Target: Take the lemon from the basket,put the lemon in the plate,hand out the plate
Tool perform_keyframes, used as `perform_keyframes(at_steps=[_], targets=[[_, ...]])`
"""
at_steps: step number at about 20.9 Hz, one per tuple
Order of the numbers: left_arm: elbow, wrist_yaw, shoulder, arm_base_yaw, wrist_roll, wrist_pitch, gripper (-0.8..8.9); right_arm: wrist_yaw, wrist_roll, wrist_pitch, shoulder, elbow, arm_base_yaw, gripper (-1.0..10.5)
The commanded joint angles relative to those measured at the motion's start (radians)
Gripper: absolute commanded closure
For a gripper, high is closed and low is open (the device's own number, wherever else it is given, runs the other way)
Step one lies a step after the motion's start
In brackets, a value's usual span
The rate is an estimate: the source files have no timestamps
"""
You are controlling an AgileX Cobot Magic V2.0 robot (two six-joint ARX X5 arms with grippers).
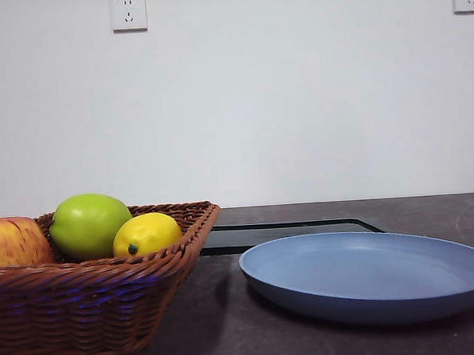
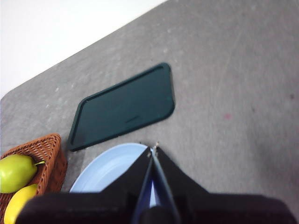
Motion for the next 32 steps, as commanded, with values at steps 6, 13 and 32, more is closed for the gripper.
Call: perform_keyframes(at_steps=[6,13,32], targets=[[0.185,0.164,0.240,-0.001,0.111,-0.051,8.06,-0.029,-0.174,-0.067,0.242,0.176,0.002,9.4],[0.359,0.209,0.441,-0.083,0.250,-0.251,8.06,-0.256,-0.279,-0.156,0.597,0.263,0.002,9.0],[0.394,0.113,0.490,-0.282,0.263,-0.269,8.06,-0.229,-0.265,0.033,1.131,0.263,0.064,8.1]])
